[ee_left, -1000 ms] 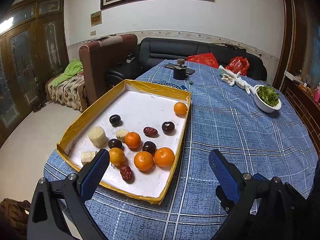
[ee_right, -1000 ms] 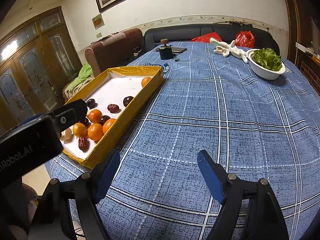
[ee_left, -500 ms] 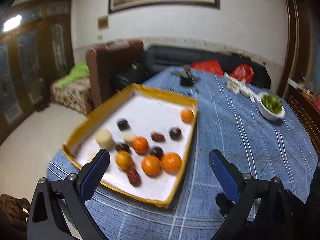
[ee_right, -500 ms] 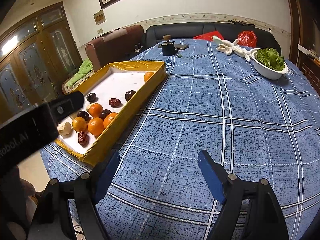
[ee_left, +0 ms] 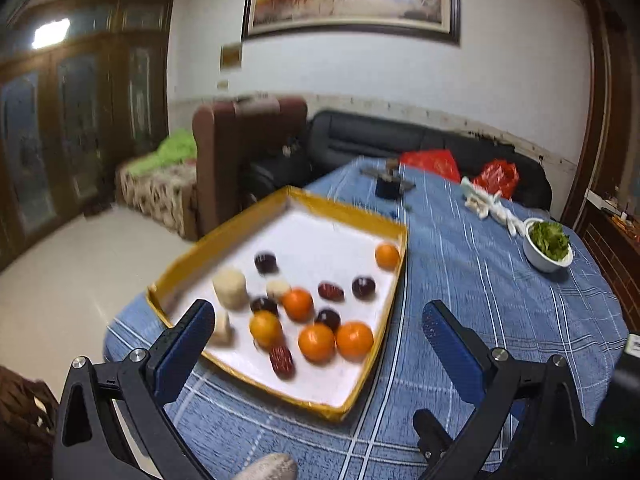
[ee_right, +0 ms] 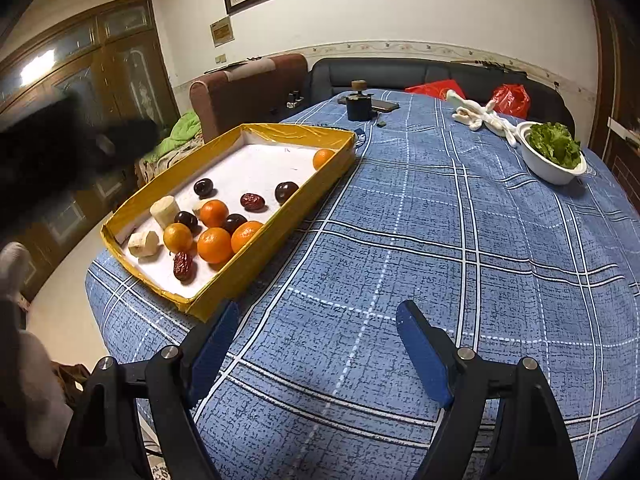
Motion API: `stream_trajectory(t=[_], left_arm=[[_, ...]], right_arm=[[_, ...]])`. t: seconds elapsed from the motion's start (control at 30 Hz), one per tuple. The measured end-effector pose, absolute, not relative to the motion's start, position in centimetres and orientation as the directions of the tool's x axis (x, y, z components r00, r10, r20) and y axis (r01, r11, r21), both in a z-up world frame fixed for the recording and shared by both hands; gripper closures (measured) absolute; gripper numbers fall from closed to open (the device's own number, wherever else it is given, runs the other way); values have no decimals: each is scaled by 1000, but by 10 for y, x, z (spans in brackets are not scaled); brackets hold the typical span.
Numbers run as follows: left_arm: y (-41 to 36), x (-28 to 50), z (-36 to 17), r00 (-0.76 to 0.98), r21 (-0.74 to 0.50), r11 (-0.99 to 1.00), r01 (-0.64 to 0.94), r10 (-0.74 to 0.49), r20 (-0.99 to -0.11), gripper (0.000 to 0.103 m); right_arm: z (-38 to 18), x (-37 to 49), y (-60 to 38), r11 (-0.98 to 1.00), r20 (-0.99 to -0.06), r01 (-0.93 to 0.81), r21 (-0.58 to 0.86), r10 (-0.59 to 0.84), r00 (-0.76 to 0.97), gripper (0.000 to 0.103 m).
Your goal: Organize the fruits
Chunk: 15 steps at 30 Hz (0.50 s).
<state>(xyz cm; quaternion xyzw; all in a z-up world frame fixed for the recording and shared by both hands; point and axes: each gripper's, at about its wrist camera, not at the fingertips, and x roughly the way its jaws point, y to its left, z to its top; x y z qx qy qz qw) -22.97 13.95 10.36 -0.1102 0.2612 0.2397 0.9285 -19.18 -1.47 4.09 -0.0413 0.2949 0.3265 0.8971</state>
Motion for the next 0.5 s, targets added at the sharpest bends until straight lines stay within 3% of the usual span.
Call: stream_trajectory(t=[0.23,0.5], left_arm=[[144,-228,94,732,-91,851,-518,385,-562,0],[160,-223,78,686,-157,829,-537,321,-652,0]], right_arm=[[38,-190,-10,785,-568,-610,108,553,610,17],[40,-193,-5,777,-571,-623,91,553,607,17]])
